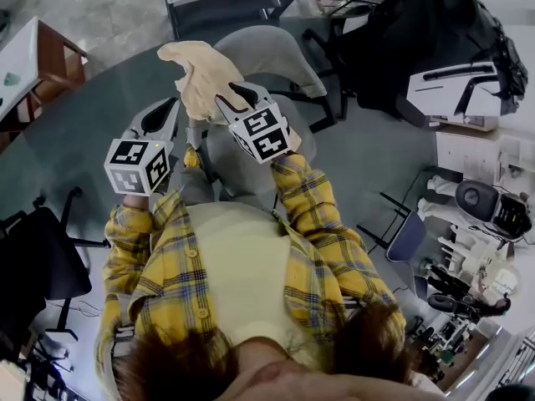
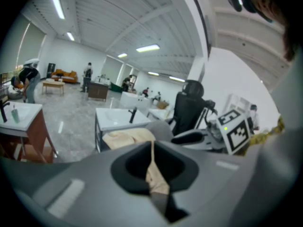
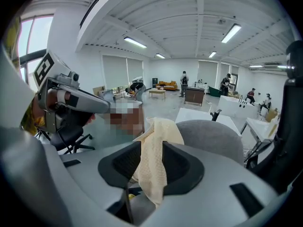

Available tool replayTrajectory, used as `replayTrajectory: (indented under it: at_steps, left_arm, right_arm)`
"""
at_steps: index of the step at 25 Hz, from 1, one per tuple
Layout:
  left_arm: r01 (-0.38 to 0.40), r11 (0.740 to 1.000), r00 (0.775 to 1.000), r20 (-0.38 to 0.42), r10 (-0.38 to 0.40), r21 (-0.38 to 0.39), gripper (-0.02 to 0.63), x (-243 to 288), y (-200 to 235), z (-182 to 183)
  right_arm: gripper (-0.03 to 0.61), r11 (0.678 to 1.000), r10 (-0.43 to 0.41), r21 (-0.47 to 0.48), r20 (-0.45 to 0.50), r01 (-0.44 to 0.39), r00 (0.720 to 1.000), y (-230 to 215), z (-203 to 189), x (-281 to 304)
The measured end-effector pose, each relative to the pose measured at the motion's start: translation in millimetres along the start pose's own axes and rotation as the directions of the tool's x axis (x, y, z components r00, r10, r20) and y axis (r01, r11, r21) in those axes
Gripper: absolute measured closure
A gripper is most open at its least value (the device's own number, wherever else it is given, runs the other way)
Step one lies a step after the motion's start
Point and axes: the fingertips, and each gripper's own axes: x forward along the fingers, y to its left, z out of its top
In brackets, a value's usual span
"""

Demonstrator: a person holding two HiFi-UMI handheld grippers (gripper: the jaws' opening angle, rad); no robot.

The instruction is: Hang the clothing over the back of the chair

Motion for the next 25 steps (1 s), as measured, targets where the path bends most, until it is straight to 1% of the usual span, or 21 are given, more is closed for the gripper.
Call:
replayTrajectory:
  at_steps: [5,12,17,20,25]
  left_arm:
    - [-0.007,1.000,1.000,0.004,0.007,-0.001,0.604,0,-10,-3]
    - [-0.010,1.000,1.000,0.001,0.010,-0.004,0.604,0,-20,-5]
    - [-0.022,1.000,1.000,0.006,0.022,-0.009,0.607,-3,-24,-5]
    - [-0.025,1.000,1.000,0.008,0.025,-0.010,0.607,-3,-25,-6]
    - [-0.023,1.000,1.000,-0.003,0.023,-0.009,0.607,-5,-27,-11]
  right_arm:
    - [0.487,0.997,-0.018,0.078,0.040,0.015,0.999,-7,-6,-20]
    - [0.525,0.988,-0.012,0.156,0.083,-0.001,0.996,-9,-13,-42]
    - [0.549,0.985,-0.025,0.174,0.106,0.006,0.994,-9,-12,-57]
    - [0.555,0.986,-0.031,0.168,0.105,0.013,0.994,-8,-14,-62]
    - [0.561,0.982,-0.035,0.189,0.116,0.013,0.993,-5,-15,-69]
